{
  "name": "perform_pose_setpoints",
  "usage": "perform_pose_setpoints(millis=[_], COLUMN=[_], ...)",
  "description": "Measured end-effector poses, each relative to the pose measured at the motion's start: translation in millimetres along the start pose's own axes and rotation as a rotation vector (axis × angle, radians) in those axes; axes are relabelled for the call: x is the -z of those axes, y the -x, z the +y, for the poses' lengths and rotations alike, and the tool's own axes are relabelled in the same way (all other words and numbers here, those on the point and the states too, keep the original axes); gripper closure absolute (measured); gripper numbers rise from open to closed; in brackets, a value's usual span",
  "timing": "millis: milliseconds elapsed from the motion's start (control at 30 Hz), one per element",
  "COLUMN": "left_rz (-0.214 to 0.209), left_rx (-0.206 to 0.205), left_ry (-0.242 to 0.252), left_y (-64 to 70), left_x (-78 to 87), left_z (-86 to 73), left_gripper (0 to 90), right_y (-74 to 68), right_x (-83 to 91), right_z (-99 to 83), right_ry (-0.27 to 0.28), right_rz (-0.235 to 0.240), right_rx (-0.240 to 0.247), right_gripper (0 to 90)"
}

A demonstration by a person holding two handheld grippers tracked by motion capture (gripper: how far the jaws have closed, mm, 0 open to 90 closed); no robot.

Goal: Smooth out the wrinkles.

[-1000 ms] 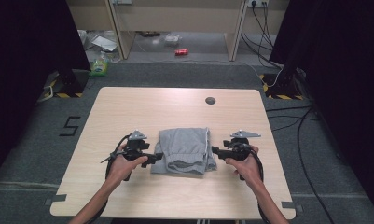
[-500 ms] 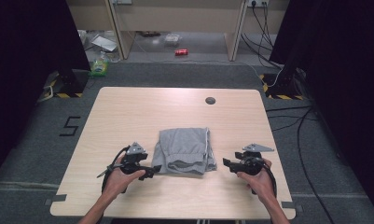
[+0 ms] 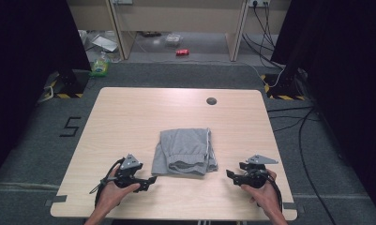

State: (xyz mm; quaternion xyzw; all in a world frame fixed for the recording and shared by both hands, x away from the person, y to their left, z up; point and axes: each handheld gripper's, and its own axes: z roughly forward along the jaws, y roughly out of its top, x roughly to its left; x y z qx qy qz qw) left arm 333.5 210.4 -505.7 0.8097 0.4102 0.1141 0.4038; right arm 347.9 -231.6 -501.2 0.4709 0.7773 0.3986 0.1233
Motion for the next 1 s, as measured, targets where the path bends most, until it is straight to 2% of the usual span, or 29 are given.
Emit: perform_pose_setpoints(millis=[200, 333, 400, 467, 567, 1000], left_rz=[0.02, 0.057, 0.078, 0.078, 0.083, 0.081], left_rx=[-0.036, -0.068, -0.093, -0.094, -0.09, -0.09], left_ry=[-0.033, -0.042, -0.036, -0.016, -0.01, -0.01], left_y=[4.0, 4.2, 4.2, 3.8, 4.1, 3.7], left_x=[-2.5, 2.3, 3.3, 3.5, 2.5, 2.2], left_z=[-14.1, -19.5, -23.5, -26.4, -26.5, -26.3], left_gripper=[17.2, 16.5, 15.5, 14.1, 12.9, 12.3], right_y=[-3.5, -5.2, -4.7, -4.2, -4.7, -5.6], right_x=[4.7, 5.7, 6.5, 6.1, 3.5, 0.1], right_z=[-8.7, -13.2, -12.5, -12.8, -14.8, -14.8], right_ry=[-0.016, -0.036, -0.035, -0.048, -0.077, -0.088], right_rz=[-0.026, -0.047, -0.075, -0.099, -0.104, -0.13], right_rx=[0.03, 0.035, 0.056, 0.079, 0.075, 0.13], right_gripper=[27.0, 25.6, 25.0, 23.7, 22.3, 17.9])
